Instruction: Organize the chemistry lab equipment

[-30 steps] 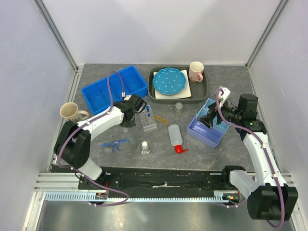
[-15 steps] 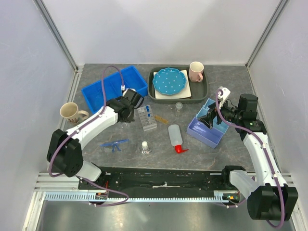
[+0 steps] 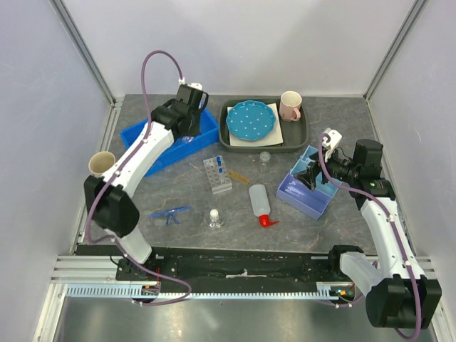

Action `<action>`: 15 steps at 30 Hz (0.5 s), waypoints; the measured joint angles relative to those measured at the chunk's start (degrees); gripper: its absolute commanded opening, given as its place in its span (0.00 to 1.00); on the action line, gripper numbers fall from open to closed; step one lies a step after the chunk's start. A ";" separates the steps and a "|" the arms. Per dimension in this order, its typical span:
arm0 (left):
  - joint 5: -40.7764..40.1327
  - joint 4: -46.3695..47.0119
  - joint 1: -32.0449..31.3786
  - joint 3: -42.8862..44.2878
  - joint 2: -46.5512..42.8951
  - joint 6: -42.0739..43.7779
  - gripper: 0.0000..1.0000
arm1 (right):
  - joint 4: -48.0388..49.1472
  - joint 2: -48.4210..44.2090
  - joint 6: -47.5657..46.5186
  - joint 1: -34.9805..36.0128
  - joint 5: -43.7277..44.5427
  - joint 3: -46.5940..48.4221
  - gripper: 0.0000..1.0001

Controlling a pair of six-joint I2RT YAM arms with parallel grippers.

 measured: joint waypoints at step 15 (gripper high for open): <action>5.46 -2.78 6.51 33.24 29.35 5.40 0.02 | 0.02 -0.28 -0.04 0.00 0.09 0.00 0.98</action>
